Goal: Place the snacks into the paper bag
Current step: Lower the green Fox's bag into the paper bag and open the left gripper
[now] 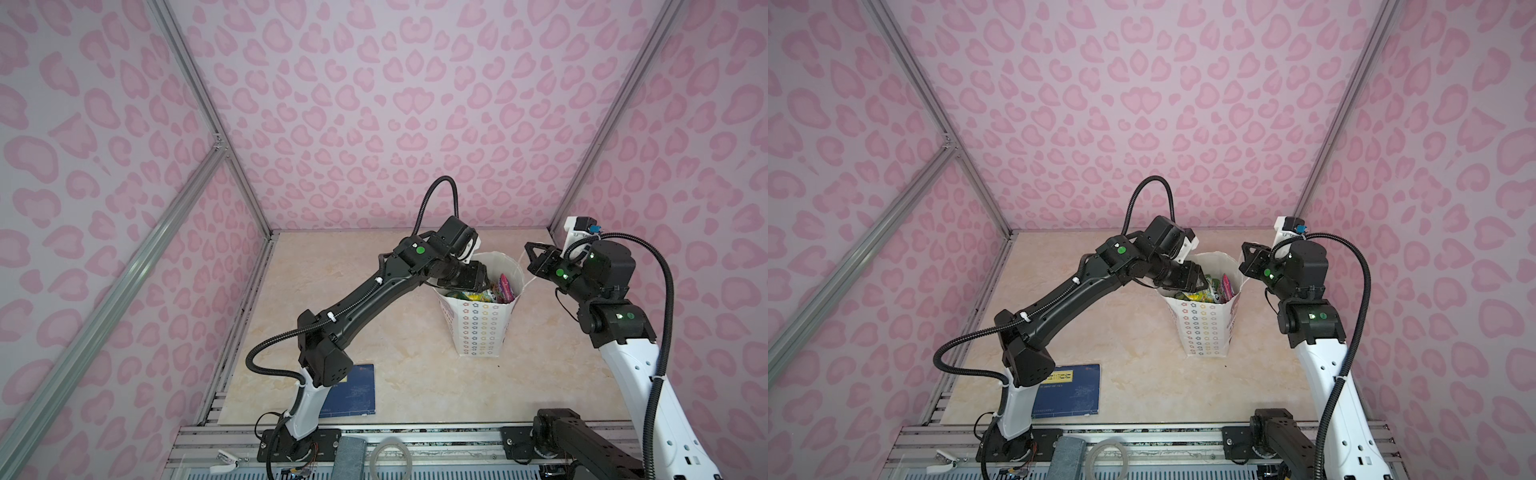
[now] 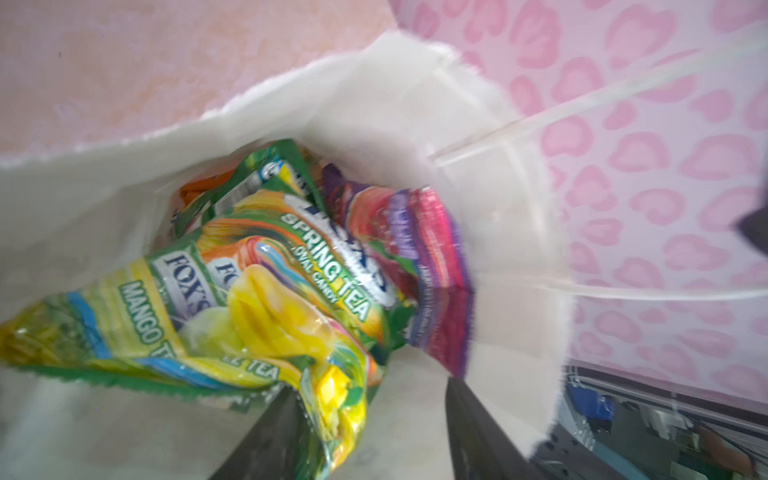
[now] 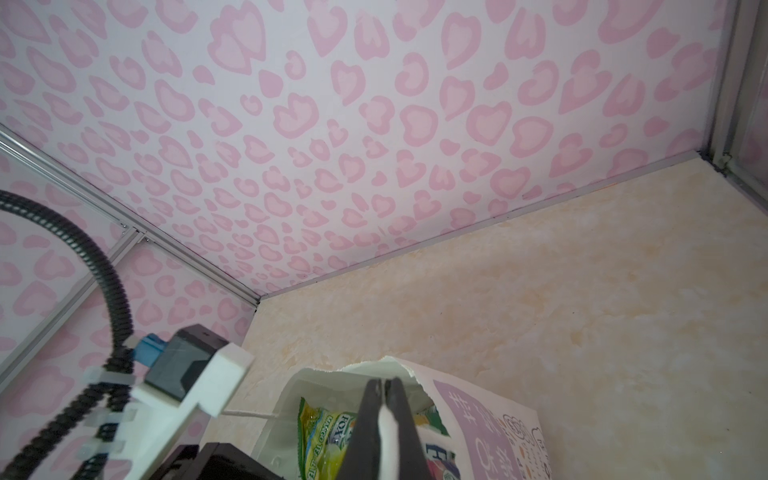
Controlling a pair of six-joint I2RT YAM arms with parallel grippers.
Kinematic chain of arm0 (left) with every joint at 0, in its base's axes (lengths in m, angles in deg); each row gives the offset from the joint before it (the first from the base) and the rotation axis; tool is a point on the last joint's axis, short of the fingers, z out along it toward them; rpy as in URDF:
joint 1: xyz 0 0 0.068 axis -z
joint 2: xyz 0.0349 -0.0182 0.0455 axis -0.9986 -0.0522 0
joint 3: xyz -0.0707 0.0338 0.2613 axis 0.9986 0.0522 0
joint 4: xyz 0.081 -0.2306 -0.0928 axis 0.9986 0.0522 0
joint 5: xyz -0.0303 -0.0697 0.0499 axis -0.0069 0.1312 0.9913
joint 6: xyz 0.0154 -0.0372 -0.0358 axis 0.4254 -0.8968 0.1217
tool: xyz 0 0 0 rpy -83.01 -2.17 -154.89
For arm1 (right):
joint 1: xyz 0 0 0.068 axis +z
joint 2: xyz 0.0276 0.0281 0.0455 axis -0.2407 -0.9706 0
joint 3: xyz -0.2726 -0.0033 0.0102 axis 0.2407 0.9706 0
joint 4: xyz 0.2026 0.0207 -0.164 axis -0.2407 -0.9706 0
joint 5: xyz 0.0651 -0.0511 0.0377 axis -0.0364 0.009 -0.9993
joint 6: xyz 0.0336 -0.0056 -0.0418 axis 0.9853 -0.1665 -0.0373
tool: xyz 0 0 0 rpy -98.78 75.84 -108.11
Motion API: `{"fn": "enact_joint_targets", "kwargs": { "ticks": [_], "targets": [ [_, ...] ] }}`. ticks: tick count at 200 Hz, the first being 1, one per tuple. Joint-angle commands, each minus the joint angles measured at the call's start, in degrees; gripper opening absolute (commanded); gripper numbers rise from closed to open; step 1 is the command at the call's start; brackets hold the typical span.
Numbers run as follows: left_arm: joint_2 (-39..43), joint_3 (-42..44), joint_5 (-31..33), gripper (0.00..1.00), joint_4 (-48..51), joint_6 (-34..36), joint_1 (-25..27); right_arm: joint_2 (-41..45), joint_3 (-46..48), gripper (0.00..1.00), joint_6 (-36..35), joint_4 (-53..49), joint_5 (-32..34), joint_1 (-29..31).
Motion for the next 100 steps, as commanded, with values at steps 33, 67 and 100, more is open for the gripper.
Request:
{"fn": "enact_joint_targets", "kwargs": {
  "ticks": [33,67,100],
  "targets": [
    [6.2,-2.5,-6.2,0.9,-4.7,0.1,0.1,0.3,-0.3,0.0,-0.3,4.5,-0.7,0.0],
    [11.4,-1.7,-3.2,0.91,-4.3,1.0,0.1,0.0,-0.2,0.0,0.0,4.8,-1.0,0.0],
    [18.3,3.2,12.0,0.91,0.3,4.3,0.0,0.2,-0.2,0.0,-0.3,4.4,-0.7,0.0]
  ]
}}
